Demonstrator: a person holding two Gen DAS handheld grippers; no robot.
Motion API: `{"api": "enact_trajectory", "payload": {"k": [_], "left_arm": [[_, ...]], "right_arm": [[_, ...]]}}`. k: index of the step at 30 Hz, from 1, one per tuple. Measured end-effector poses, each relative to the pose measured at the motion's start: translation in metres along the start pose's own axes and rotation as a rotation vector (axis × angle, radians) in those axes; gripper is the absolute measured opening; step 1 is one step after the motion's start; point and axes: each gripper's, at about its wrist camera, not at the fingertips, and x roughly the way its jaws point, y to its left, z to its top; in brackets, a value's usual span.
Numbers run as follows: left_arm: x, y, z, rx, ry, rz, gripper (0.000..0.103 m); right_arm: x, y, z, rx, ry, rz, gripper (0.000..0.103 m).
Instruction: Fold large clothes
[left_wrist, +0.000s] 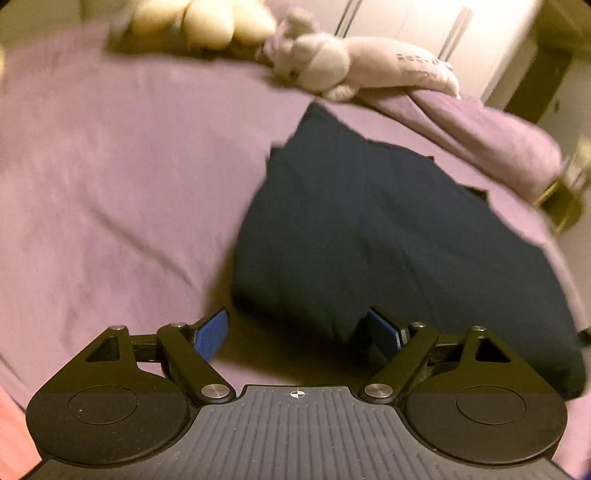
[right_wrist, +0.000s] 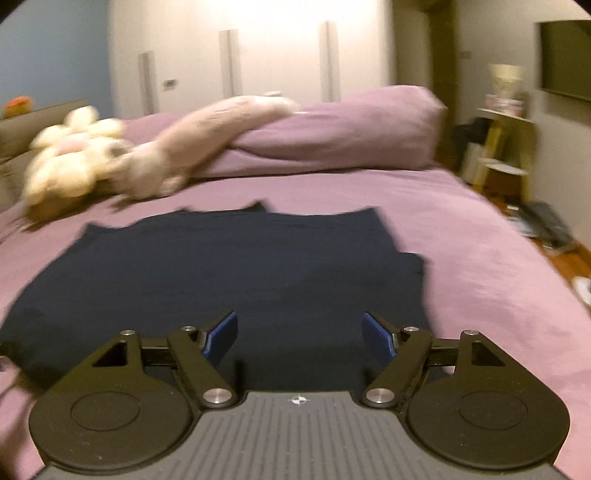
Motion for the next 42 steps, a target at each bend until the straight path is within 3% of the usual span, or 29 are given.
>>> {"api": "enact_trajectory", "payload": {"k": [5,9,14,15,17,18,22,25,27,31,35,37,39,42], "left_arm": [[0.014,0.029,0.0,-0.242,0.045,-0.164,0.085],[0.027,0.034,0.004,-0.278,0.045,-0.178,0.085],[0.046,0.045,0.01,-0.376,0.063,-0.249,0.084],[0.051,0.046,0.013,-0.399,0.068,-0.253,0.084],[0.057,0.049,0.016,-0.433,0.07,-0.266,0.084],[0.058,0.049,0.019,-0.44,0.069,-0.271,0.079],[0.054,0.051,0.028,-0.44,0.06,-0.327,0.064],[0.055,0.059,0.029,-0.465,0.05,-0.383,0.063],[0.06,0.061,0.029,-0.469,0.062,-0.383,0.064],[0.072,0.06,0.032,-0.494,0.067,-0.372,0.075],[0.085,0.063,0.036,-0.559,0.073,-0.376,0.079],[0.088,0.063,0.039,-0.575,0.077,-0.379,0.077],[0.087,0.062,0.043,-0.559,0.083,-0.374,0.071],[0.082,0.063,0.047,-0.55,0.086,-0.384,0.063]], "right_arm": [[0.005,0.039,0.001,-0.062,0.045,0.146,0.078],[0.014,0.06,0.002,-0.071,0.113,0.165,0.083],[0.021,0.08,0.005,-0.096,0.12,0.163,0.082],[0.023,0.082,0.006,-0.097,0.122,0.16,0.08],[0.029,0.086,0.006,-0.095,0.129,0.139,0.062],[0.031,0.088,0.006,-0.092,0.133,0.125,0.043],[0.04,0.092,0.007,-0.059,0.123,0.142,0.025],[0.043,0.102,0.006,-0.072,0.097,0.154,0.024],[0.048,0.111,0.004,-0.09,0.087,0.155,0.024],[0.06,0.123,-0.005,-0.114,0.106,0.135,0.025],[0.066,0.125,-0.01,-0.131,0.122,0.129,0.025],[0.064,0.126,-0.006,-0.13,0.131,0.127,0.022],[0.06,0.122,0.001,-0.091,0.124,0.117,0.011],[0.063,0.115,0.007,-0.073,0.118,0.066,0.007]]}}
